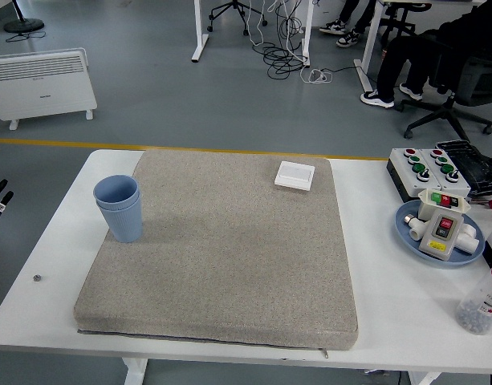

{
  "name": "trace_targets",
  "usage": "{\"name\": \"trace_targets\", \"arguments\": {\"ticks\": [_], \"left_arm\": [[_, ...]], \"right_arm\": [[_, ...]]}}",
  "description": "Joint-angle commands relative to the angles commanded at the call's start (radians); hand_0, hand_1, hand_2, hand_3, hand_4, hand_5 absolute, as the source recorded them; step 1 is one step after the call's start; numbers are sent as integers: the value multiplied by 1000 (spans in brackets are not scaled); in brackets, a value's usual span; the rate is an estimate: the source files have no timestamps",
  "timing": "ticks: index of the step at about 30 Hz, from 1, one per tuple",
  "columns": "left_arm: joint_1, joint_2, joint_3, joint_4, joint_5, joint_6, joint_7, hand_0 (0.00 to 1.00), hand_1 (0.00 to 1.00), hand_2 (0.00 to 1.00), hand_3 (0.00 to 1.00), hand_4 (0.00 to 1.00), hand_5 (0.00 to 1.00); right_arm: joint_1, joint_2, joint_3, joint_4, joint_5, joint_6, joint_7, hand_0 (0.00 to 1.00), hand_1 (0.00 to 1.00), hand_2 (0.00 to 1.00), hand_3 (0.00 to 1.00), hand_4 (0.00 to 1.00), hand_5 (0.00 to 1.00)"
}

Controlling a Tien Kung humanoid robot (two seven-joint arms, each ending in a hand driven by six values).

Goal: Push cup pick cup insert cup

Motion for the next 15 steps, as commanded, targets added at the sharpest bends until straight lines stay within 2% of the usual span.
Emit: {"name": "trace_targets", "arguments": {"ticks": [3,4,9,10,15], "left_arm": [[0,-3,9,7,-17,3,-13,955,876,906,783,765,998],[1,-6,15,9,-27,-4,-23,892,854,898,841,762,998],[3,-13,14,15,-33,-12,-32,892,854,898,841,762,998],[4,-11,18,18,-35,-16,-36,824,785,804,752,759,998],[19,21,54,20,-39,-38,-40,824,785,804,752,759,998]], "right_arm": [[-1,0,-1,0,3,-1,1,760,648,669,611,189,612],[-2,0,1,0,-1,-1,0,760,647,670,611,187,615],[-5,-1,3,0,-4,-1,-1,760,647,670,611,187,615],[-6,-1,3,0,-5,-1,0,760,647,670,610,185,616],[-9,-3,2,0,-5,-1,1,760,647,670,610,185,616]]}}
